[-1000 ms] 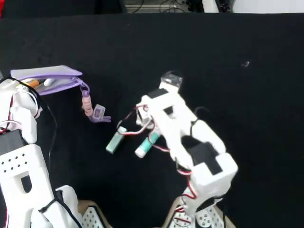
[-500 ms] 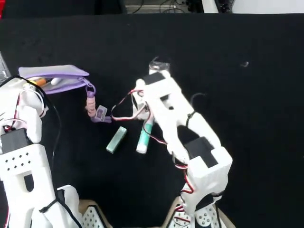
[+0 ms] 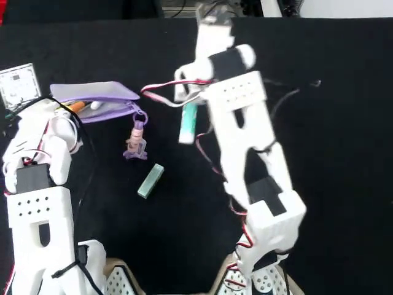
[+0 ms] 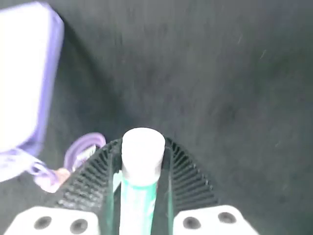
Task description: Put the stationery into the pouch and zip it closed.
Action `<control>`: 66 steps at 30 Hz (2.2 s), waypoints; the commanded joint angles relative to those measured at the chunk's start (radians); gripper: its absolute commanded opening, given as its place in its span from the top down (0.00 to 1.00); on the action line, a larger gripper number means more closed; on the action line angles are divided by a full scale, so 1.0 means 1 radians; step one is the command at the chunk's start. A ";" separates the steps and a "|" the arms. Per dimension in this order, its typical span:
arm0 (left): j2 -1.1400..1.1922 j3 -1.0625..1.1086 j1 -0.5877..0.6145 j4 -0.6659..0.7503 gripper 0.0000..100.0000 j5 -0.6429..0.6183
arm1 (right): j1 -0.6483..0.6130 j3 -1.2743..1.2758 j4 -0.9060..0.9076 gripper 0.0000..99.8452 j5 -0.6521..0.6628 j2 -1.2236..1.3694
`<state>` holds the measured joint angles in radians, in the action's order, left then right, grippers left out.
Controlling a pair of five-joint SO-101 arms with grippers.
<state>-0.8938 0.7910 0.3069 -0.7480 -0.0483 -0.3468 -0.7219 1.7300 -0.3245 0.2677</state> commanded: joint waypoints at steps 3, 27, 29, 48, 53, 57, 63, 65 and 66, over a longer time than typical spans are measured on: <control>-0.035 0.002 -0.077 -0.003 0.97 -0.008 | 0.021 -0.093 0.035 0.99 0.077 -0.197; -0.035 0.024 -0.143 0.000 0.97 -0.009 | 0.015 0.753 -0.416 0.99 0.091 -1.027; -0.035 0.024 -0.143 0.000 0.97 -0.009 | 0.014 0.866 -0.529 0.99 0.091 -1.098; -0.034 0.024 -0.143 0.005 0.97 -0.009 | -0.324 1.469 -1.392 0.99 0.195 -1.245; -0.034 0.024 -0.143 0.005 0.97 -0.009 | -0.328 1.570 -1.557 0.99 0.195 -1.244; -0.034 0.024 -0.143 0.005 0.97 -0.009 | -0.327 1.653 -1.689 0.99 0.195 -1.239; -0.034 0.024 -0.143 0.005 0.97 -0.009 | -0.328 1.774 -1.884 0.99 0.195 -1.236; -0.034 0.024 -0.143 0.005 0.97 -0.009 | -0.324 1.797 -1.935 0.99 0.196 -1.234; -0.034 0.024 -0.143 0.005 0.97 -0.009 | -0.324 1.805 -1.953 0.99 0.196 -1.227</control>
<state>-0.9030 0.8263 0.1780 -0.7480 -0.0483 -0.6644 1.0810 -0.1450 -0.1404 -0.9429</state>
